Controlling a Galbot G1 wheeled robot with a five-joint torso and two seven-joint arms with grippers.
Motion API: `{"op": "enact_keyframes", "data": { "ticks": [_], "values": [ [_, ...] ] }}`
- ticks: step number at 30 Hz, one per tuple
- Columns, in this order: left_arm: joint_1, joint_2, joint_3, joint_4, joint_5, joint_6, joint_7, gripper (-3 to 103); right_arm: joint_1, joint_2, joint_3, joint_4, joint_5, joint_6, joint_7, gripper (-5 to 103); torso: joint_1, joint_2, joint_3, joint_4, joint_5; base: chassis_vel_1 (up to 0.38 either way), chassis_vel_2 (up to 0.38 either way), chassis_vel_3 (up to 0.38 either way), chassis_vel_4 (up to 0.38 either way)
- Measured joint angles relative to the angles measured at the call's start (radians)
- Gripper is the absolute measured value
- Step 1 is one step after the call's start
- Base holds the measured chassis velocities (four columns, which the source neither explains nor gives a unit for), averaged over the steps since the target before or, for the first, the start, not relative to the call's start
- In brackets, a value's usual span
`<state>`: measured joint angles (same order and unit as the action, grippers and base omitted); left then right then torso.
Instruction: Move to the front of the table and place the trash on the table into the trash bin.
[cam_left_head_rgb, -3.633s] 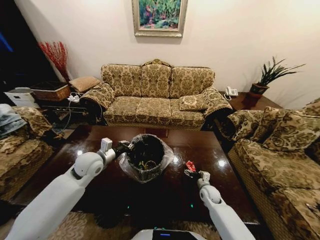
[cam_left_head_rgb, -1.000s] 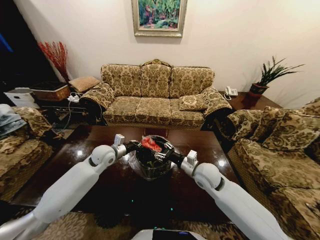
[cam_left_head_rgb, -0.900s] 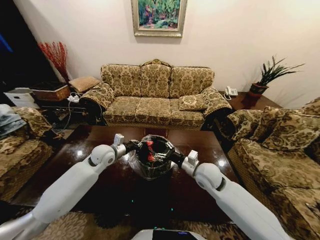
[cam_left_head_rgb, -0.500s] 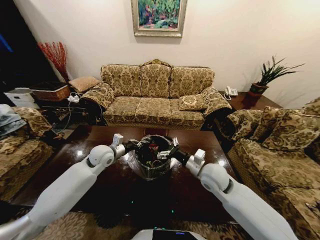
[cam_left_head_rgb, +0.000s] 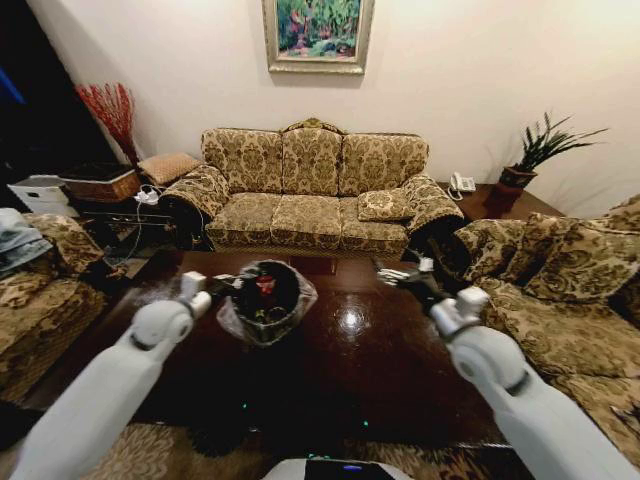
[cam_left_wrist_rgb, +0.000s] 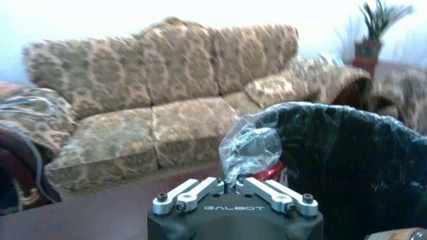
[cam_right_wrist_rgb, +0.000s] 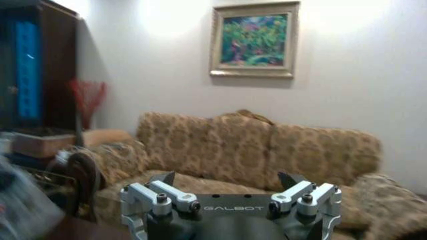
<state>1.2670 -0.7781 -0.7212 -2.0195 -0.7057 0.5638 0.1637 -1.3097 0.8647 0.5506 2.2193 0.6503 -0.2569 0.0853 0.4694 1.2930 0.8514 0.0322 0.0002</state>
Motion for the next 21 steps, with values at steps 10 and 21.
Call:
{"op": "enact_keyframes", "data": {
  "ticks": [10, 21],
  "values": [
    [0.242, -0.078, -0.356, -0.045, -0.003, -0.067, 0.142, 3, -0.213, 0.204, 0.209, 0.079, -0.117, -0.052, -0.031, 100, 0.0, 0.0, 0.0, 0.0004, -0.0006, 0.0, 0.0, 0.0, 0.0],
    [0.303, -0.183, -0.427, -0.074, 0.078, -0.185, 0.211, 3, -0.251, 0.323, 0.17, 0.178, -0.233, -0.087, -0.021, 100, 0.0, 0.0, 0.0, 0.0003, -0.0001, 0.01, -0.009, -0.008, 0.01]
  ]
}}
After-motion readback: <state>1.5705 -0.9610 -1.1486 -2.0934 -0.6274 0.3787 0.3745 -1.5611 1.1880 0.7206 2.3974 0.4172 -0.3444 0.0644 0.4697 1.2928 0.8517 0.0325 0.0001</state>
